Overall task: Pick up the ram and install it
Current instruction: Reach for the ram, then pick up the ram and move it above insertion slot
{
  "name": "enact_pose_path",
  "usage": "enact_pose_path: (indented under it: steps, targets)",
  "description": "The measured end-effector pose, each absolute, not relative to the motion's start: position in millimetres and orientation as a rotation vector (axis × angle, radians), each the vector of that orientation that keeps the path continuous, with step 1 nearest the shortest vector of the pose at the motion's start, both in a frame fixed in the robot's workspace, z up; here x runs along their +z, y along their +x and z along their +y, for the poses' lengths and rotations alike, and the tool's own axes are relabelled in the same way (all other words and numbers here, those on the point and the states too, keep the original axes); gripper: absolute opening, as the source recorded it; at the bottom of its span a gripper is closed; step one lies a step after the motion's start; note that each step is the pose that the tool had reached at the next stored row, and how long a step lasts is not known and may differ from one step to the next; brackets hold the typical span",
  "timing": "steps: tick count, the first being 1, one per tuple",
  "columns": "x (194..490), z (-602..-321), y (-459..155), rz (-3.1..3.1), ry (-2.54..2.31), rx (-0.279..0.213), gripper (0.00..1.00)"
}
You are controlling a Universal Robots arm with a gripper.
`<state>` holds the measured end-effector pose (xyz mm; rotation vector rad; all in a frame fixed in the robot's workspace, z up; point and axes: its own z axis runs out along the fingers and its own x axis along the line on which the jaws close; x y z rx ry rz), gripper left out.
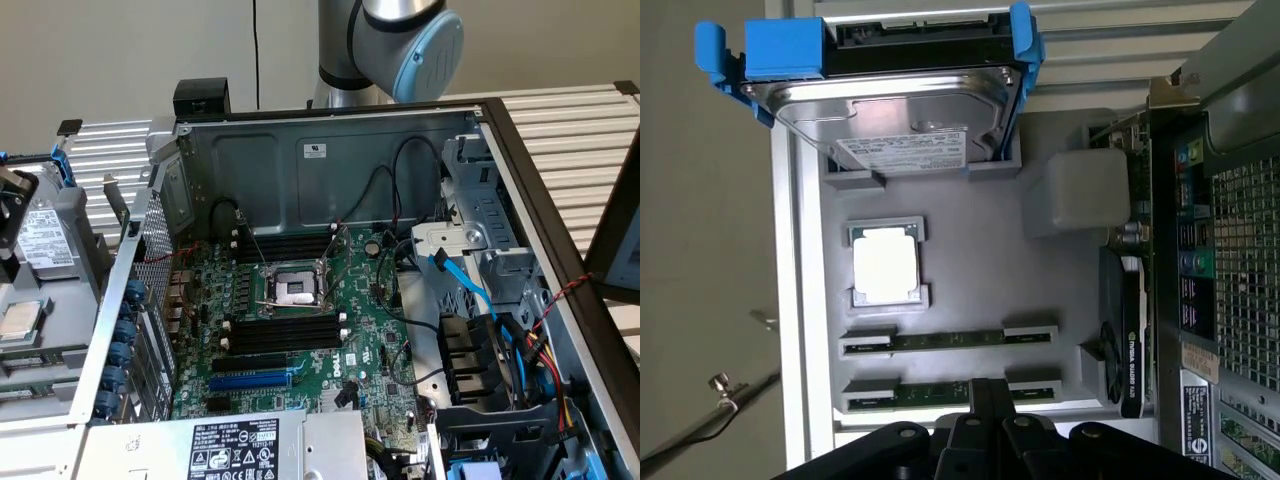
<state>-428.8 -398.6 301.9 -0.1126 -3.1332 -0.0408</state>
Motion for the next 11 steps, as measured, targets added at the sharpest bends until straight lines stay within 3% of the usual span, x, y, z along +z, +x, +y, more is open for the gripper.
enact_pose_path:
  steps: [11]
  targets:
    - [301.3, -398.6, -428.9, -3.134, -0.055, -0.041, 0.10]
